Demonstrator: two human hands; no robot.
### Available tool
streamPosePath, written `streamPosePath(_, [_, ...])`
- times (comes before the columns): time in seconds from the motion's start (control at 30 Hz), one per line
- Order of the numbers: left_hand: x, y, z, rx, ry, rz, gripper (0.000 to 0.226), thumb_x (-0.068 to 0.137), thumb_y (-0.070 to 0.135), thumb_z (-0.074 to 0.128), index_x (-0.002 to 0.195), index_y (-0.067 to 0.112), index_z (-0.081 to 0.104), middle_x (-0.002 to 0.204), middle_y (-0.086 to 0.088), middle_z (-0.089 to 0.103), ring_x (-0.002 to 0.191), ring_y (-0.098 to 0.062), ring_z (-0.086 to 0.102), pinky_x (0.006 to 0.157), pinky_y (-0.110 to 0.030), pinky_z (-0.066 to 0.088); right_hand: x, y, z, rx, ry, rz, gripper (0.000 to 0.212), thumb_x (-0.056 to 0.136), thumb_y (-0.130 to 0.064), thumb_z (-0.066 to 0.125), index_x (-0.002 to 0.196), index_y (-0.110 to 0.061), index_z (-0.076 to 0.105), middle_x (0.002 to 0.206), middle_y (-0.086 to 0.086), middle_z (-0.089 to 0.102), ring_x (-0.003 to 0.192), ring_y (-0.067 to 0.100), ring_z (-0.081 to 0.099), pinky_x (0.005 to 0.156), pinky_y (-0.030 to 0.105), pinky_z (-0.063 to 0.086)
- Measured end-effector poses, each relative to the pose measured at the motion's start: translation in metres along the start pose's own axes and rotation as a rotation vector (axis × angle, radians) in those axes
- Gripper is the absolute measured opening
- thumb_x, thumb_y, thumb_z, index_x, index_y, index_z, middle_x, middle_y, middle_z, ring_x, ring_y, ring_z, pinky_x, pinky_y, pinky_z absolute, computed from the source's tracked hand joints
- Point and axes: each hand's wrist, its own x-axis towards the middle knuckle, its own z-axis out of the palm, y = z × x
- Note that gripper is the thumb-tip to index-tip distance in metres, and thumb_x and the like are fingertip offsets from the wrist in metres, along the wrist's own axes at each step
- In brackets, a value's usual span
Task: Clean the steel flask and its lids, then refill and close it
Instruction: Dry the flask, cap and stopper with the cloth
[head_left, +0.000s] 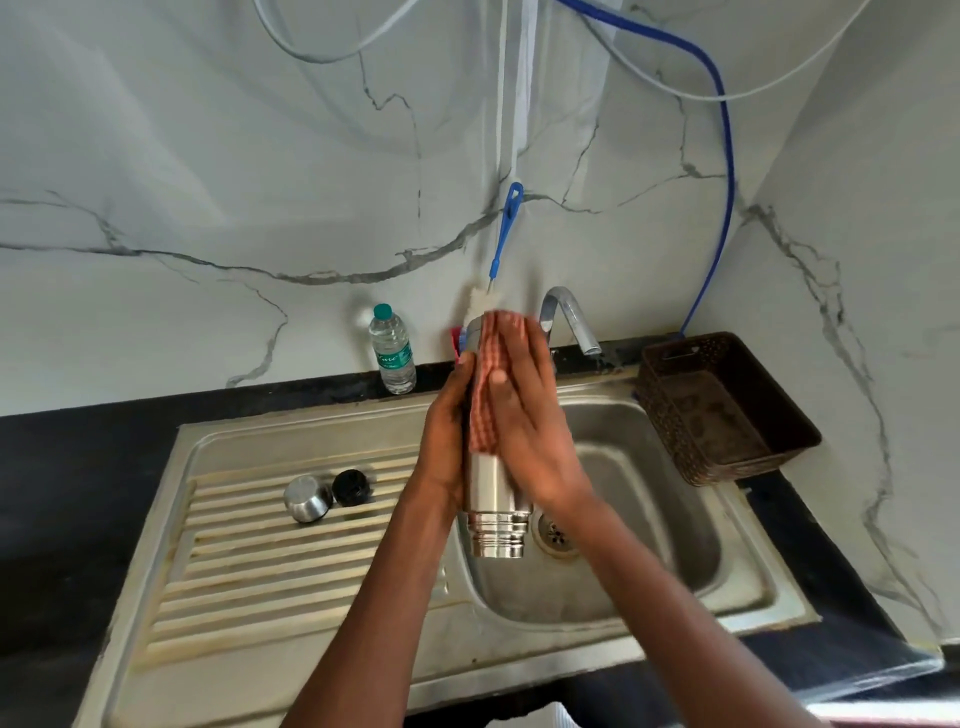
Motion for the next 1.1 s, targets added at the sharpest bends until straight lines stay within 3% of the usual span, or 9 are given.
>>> streamPosePath(0.07, [-0.005,-0.001,0.009,0.029,0.04,0.037,0.056,0.111,0.046,0.041,0.152,0.01,0.054,0.149,-0.02,0.058,0.134,-0.031,0.059,0.112,-0.042,0.05,0.019,-0.006,-0.008,0.079,-0.008,0.061,0.054,0.113,-0.035,0.035,0.164,-0.038,0.018,0.172,-0.017,0.003,0.138,-0.029,0.005,0.104,-0.005,0.015])
streamPosePath(0.23, [-0.002,0.009,0.009,0.112,0.084,0.103,0.065,0.109,0.054,0.04,0.146,0.005,0.059,0.129,-0.018,0.07,0.114,-0.027,0.07,0.097,-0.039,0.058,-0.006,-0.007,-0.006,0.301,-0.072,0.136,0.055,0.112,-0.037,0.036,0.163,-0.043,0.015,0.165,-0.02,0.025,0.148,-0.002,0.032,0.109,0.007,0.035])
streamPosePath(0.37, [0.003,0.013,0.001,0.224,0.197,0.093,0.071,0.104,0.057,0.05,0.141,-0.003,0.059,0.126,-0.03,0.065,0.108,-0.035,0.067,0.099,-0.046,0.055,-0.044,0.004,-0.002,0.381,-0.1,0.234,0.055,0.111,-0.037,0.033,0.162,-0.045,0.013,0.157,-0.027,0.031,0.128,-0.024,0.042,0.097,0.003,0.043])
streamPosePath(0.53, [0.011,0.004,0.0,0.648,0.392,0.296,0.053,0.103,0.059,0.052,0.123,0.012,0.069,0.114,-0.017,0.074,0.104,-0.032,0.072,0.1,-0.058,0.056,-0.042,0.016,0.0,0.271,0.064,0.174,0.054,0.112,-0.037,0.035,0.163,-0.038,0.018,0.165,-0.02,0.029,0.149,-0.005,0.029,0.124,0.024,0.027])
streamPosePath(0.7, [0.001,0.001,0.02,0.591,0.223,0.191,0.05,0.111,0.046,0.043,0.134,0.009,0.069,0.122,-0.017,0.076,0.118,-0.035,0.071,0.108,-0.051,0.054,-0.033,0.003,0.0,0.046,0.182,-0.016,0.059,0.112,-0.028,0.036,0.165,-0.028,0.012,0.171,-0.012,0.009,0.147,-0.019,0.011,0.107,-0.004,0.019])
streamPosePath(0.77, [-0.004,-0.003,0.024,0.578,0.137,0.161,0.048,0.112,0.043,0.042,0.141,0.011,0.064,0.129,-0.016,0.073,0.125,-0.032,0.068,0.109,-0.043,0.054,-0.011,-0.002,-0.01,-0.008,0.24,-0.025,0.059,0.111,-0.036,0.036,0.165,-0.033,0.013,0.171,-0.011,0.007,0.139,-0.027,0.013,0.101,-0.004,0.024])
streamPosePath(0.83, [-0.007,-0.005,0.031,0.509,0.106,0.136,0.049,0.111,0.043,0.044,0.144,0.012,0.061,0.132,-0.016,0.072,0.127,-0.032,0.067,0.108,-0.042,0.055,0.012,-0.002,-0.021,-0.041,0.261,-0.012,0.058,0.11,-0.042,0.035,0.165,-0.035,0.016,0.17,-0.012,0.013,0.141,-0.018,0.022,0.099,0.001,0.025])
streamPosePath(0.93, [-0.003,-0.008,0.035,0.433,0.123,0.109,0.055,0.107,0.047,0.047,0.15,0.013,0.055,0.14,-0.017,0.067,0.133,-0.032,0.063,0.117,-0.052,0.046,0.031,0.006,-0.028,0.028,0.226,-0.003,0.056,0.112,-0.035,0.037,0.165,-0.028,0.019,0.169,-0.005,0.022,0.145,-0.007,0.024,0.098,-0.009,0.021])
streamPosePath(1.1, [0.002,-0.01,0.029,0.441,0.118,0.036,0.061,0.108,0.058,0.042,0.152,0.018,0.054,0.143,-0.019,0.065,0.134,-0.036,0.061,0.118,-0.059,0.042,0.022,0.017,-0.022,0.307,0.137,0.121,0.057,0.111,-0.039,0.041,0.163,-0.039,0.018,0.164,-0.013,0.032,0.134,-0.012,0.042,0.113,0.016,0.038])
